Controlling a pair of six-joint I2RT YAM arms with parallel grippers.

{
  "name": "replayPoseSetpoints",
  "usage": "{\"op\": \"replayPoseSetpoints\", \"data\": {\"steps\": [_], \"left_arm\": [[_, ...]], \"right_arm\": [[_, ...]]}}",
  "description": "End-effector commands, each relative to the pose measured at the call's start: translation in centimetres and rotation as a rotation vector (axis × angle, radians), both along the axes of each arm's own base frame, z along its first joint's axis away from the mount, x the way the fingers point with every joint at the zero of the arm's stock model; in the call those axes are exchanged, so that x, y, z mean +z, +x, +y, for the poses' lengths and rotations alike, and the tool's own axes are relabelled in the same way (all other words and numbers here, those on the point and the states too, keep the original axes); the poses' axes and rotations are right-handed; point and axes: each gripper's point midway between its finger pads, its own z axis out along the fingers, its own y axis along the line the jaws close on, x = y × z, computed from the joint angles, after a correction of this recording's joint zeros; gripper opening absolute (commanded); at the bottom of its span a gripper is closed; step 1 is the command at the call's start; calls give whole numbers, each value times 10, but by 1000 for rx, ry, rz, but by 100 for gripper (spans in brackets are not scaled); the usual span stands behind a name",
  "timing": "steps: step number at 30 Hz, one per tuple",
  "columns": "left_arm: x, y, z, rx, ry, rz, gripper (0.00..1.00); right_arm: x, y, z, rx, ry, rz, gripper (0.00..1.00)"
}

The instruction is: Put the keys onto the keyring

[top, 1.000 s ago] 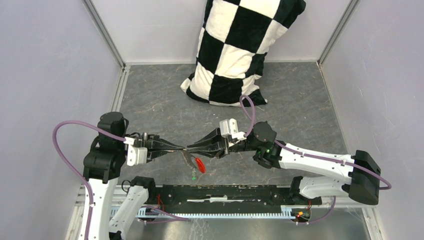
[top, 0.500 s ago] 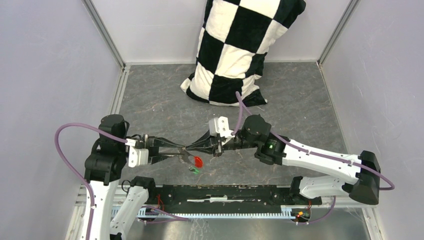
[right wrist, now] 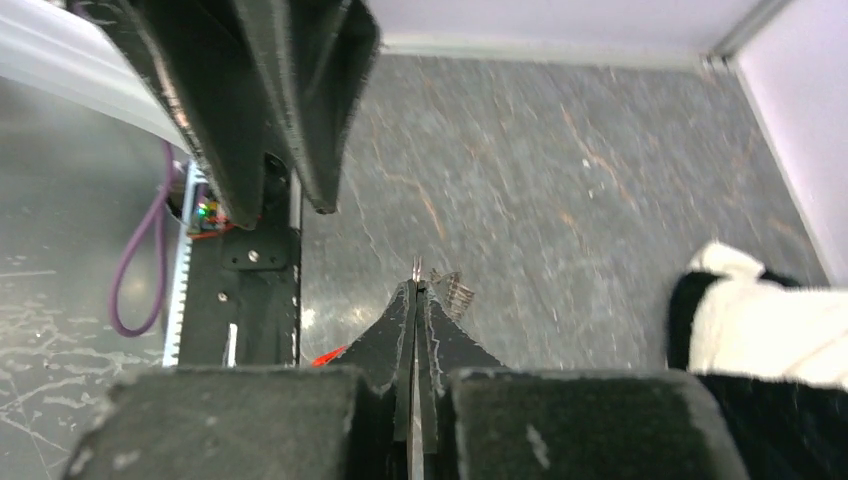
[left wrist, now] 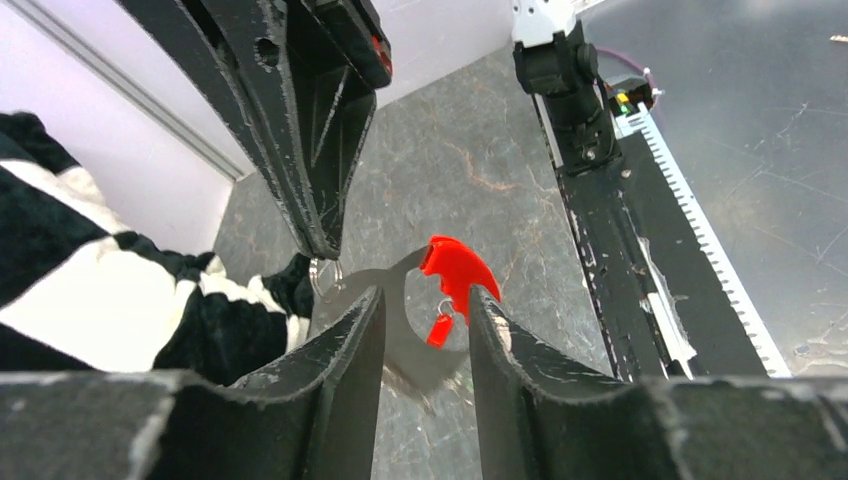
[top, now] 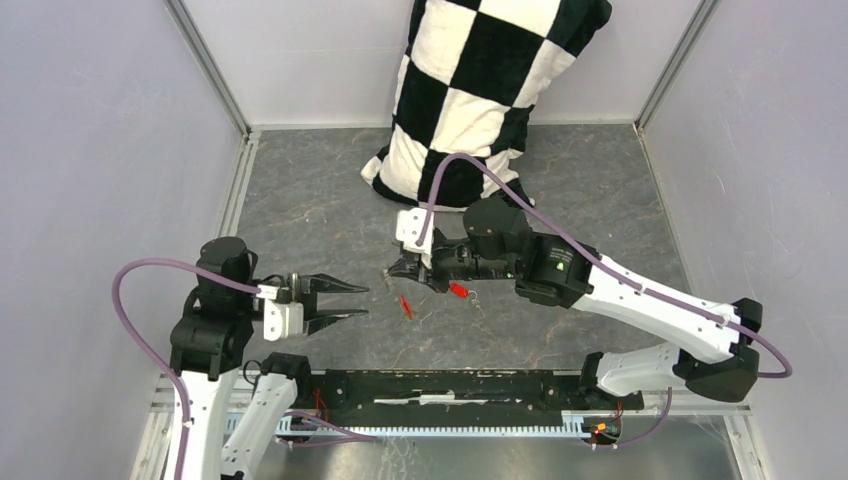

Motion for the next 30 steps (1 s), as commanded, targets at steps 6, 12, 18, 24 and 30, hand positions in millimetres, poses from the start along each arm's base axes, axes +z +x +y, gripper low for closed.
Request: {"op": "replayPoseSetpoints", "data": {"steps": [6,12,18,24,30], "left_arm": [[-31,54,1,225,-26,373,50],[-62,57,-1,214,-13,500,55],[-64,58,-2,207,-44,450,59],[-62,66,-2,219,-40,406,58],[-40,64,1,223,-17,287,53]], "right_arm": [[-40,48,-17,-328,-308,92,1],[-45,54,-13,-390,-323,143,1],[-48,47,7,-356,-315,230,1],[-44,29,20,-243,-274,281,1],[-33,19,19,-143,-105,310,0]]}}
